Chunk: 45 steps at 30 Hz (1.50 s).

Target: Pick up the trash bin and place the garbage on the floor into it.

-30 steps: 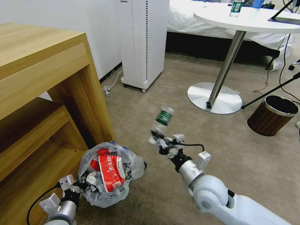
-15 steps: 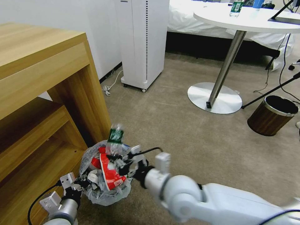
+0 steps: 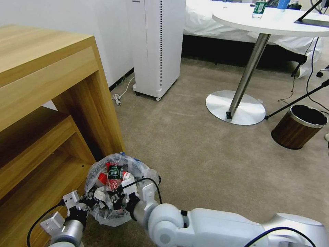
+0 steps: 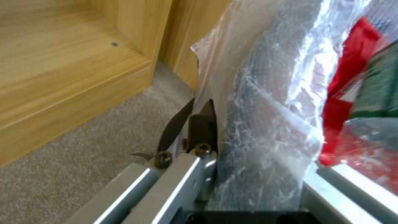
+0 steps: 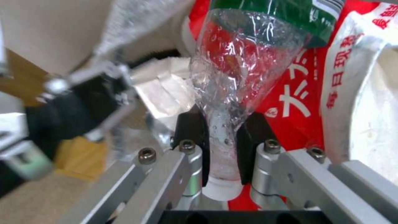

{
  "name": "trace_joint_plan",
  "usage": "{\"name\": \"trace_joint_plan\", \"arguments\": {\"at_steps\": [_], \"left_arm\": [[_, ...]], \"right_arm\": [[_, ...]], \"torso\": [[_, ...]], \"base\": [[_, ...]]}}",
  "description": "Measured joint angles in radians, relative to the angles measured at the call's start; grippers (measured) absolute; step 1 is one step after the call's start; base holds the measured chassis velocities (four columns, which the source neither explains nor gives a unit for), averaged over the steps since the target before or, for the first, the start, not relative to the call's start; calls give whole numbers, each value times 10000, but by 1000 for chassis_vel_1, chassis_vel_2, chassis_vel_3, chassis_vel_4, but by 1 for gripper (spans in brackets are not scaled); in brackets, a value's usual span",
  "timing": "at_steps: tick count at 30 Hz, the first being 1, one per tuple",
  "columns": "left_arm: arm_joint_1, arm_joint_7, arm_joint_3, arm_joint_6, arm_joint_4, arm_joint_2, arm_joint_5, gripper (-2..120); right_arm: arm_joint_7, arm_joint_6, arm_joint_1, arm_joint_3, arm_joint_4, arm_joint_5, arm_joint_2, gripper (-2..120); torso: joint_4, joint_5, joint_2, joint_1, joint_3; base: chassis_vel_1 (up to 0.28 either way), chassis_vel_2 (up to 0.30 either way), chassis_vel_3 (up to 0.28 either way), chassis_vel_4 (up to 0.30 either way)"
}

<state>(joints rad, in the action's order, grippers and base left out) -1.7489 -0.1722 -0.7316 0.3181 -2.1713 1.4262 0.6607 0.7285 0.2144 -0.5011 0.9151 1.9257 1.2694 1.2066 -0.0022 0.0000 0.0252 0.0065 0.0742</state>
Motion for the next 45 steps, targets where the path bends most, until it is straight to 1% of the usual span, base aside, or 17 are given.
{"name": "trace_joint_plan", "arguments": {"at_steps": [3,5,14,16,18,19,21,23,25,26,29,30,32,33,35,38,45], "left_arm": [[-17,18,-1,-6,2,43,-46,0],[-17,29,16,-10,18,75,-73,0],[-54,107,62,-97,90,157,-216,0],[-54,109,61,-108,92,166,-229,0],[-75,119,66,-115,89,198,-266,0],[-75,119,66,-115,89,198,-266,0],[-90,123,67,-116,53,225,-284,0],[-100,124,68,-116,40,233,-289,0],[-155,128,66,-116,-3,267,-326,0],[-175,131,62,-117,-21,279,-339,0],[-202,142,59,-120,-35,298,-368,0],[-225,157,62,-125,-44,314,-401,0],[-230,162,65,-127,-46,320,-408,0],[-237,170,70,-129,-49,335,-420,0],[-239,177,74,-131,-50,343,-426,0],[-251,193,72,-140,-86,372,-453,0],[-247,193,92,-143,-104,402,-456,0]], "right_arm": [[1015,661,-33,25,-181,227,232,11],[1187,785,-61,34,-269,186,257,11],[1165,873,-148,-110,-231,22,163,10],[1039,847,-148,-164,-163,-20,93,14],[666,736,-146,-242,46,-311,-207,24],[666,736,-146,-242,46,-311,-207,24],[501,695,-140,-316,227,-440,-439,36],[468,685,-139,-324,278,-464,-491,37],[400,661,-127,-324,421,-544,-618,49],[381,635,-124,-314,458,-594,-643,54],[272,580,-122,-291,472,-772,-678,61],[93,492,-120,-257,466,-956,-720,68],[42,469,-118,-247,458,-1011,-728,69],[-54,424,-113,-225,441,-1112,-740,76],[-148,382,-108,-209,421,-1188,-747,80],[-728,17,-68,-60,308,-1579,-773,96],[-799,-43,-1,157,197,-1736,-690,100]], "torso": [[1,0,0,0,0],[0,0,0,0,0],[0,1,0,0,0],[0,1,0,0,0],[0,1,-1,0,0],[0,1,-1,0,0],[0,2,0,0,0],[-1,1,0,0,-1],[-1,2,-1,0,0],[0,2,0,0,0],[0,2,0,-1,0],[0,2,0,0,0],[0,2,0,0,0],[0,2,0,-1,-1],[0,2,0,0,-1],[0,1,0,0,0],[1,0,0,0,-1]], "base": [[0,0,0,0],[0,0,0,0],[0,0,0,0],[0,0,0,0],[0,0,0,0],[0,0,0,0],[0,0,0,0],[0,0,0,0],[0,0,0,0],[0,0,0,0],[0,0,0,0],[0,0,0,0],[0,0,0,0],[0,0,0,0],[0,0,0,0],[0,0,0,0],[0,0,0,0]]}}
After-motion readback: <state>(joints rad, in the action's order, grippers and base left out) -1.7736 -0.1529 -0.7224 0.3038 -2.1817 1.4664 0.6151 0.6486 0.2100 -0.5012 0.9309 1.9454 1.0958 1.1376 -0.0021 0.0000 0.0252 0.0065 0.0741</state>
